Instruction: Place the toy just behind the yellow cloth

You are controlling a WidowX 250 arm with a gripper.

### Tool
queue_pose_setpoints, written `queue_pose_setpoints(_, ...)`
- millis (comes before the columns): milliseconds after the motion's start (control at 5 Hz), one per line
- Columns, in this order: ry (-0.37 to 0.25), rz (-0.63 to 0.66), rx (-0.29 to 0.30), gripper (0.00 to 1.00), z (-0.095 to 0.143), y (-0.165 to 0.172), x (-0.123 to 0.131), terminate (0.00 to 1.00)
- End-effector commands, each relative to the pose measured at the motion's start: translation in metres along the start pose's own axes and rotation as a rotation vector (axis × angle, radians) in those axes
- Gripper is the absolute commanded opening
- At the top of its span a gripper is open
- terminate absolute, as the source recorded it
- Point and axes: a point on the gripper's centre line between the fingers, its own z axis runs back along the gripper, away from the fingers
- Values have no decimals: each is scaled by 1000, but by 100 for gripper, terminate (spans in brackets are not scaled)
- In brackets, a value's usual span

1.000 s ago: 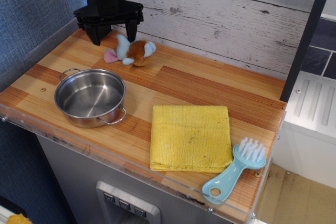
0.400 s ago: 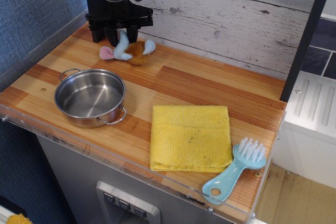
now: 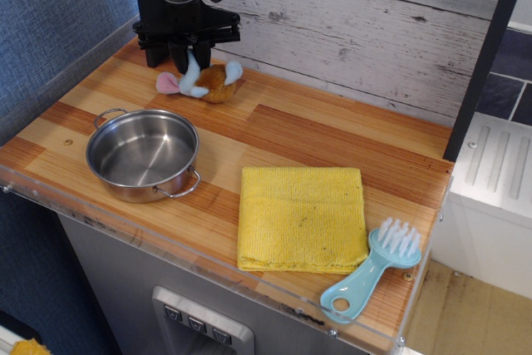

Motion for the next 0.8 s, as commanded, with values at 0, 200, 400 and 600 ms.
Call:
queue_pose_setpoints(0,-122,42,6,0,64,0,24,0)
queue_pose_setpoints(200,-153,18,-7,0,85,-12,22,0)
queue_pose_setpoints(400,-193,-37,-40,0,104,-31,14,0)
queue_pose_setpoints(600,-209,-128,-79,0,116,-61,-3,0)
